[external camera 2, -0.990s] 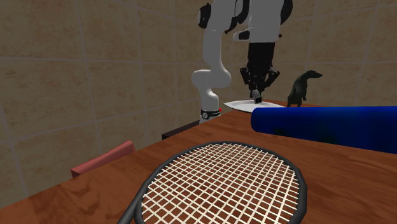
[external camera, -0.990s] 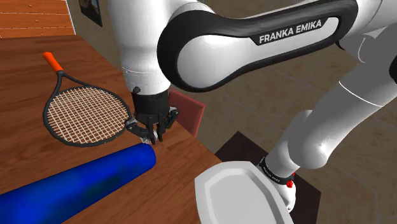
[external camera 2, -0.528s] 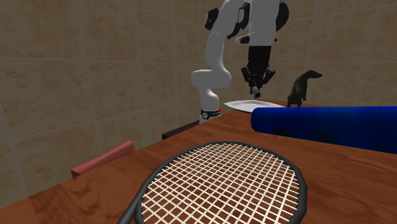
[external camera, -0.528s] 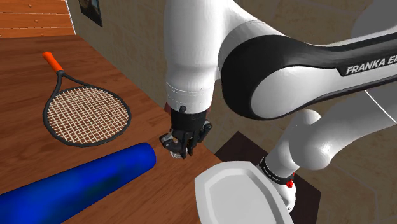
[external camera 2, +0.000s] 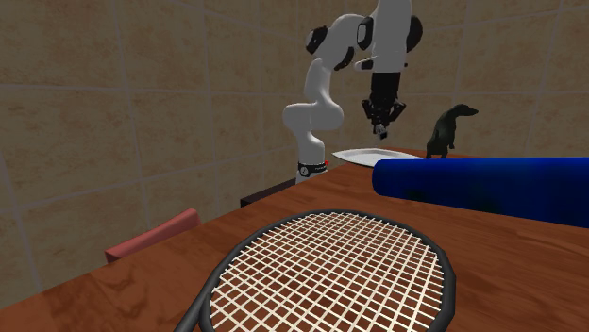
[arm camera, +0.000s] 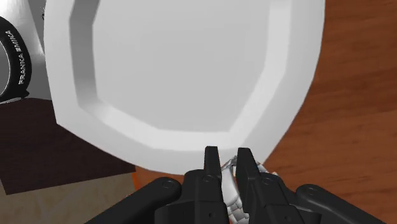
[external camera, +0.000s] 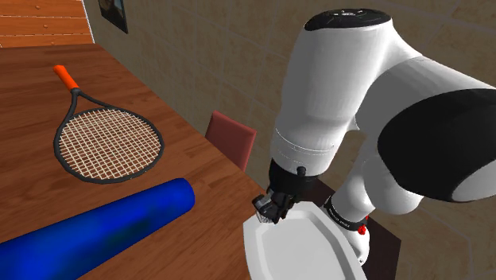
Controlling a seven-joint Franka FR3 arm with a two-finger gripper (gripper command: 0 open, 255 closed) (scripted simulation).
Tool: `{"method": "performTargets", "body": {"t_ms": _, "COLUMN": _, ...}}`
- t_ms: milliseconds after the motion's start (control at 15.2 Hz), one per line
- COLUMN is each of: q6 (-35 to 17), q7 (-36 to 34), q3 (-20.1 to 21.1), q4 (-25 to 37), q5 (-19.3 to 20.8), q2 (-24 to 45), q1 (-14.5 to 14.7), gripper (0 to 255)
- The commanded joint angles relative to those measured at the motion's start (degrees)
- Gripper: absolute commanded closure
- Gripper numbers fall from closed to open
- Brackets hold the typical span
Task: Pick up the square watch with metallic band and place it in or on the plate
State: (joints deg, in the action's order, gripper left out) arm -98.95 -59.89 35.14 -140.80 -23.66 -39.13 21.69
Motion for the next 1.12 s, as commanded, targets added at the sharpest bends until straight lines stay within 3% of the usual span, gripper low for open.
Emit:
{"method": "performTargets", "body": {"t_ms": 0, "q6": 2.21, "q7": -0.61, "q3": -0.77, "q4": -2.54, "q5": -1.67, "q2": -4.7, "q1": 2.48, "gripper": 255}}
{"method": "performTargets", "body": {"t_ms": 330, "q6": 7.6, "q7": -4.25, "q3": -1.03, "q4": -7.19, "q5": -5.64, "q2": -14.88, "q1": 8.82, "gripper": 255}}
{"method": "performTargets", "body": {"t_ms": 1056, "q6": -0.65, "q7": -3.3, "q3": 3.37, "q4": -14.33, "q5": -9.51, "q2": -13.8, "q1": 9.78, "gripper": 255}}
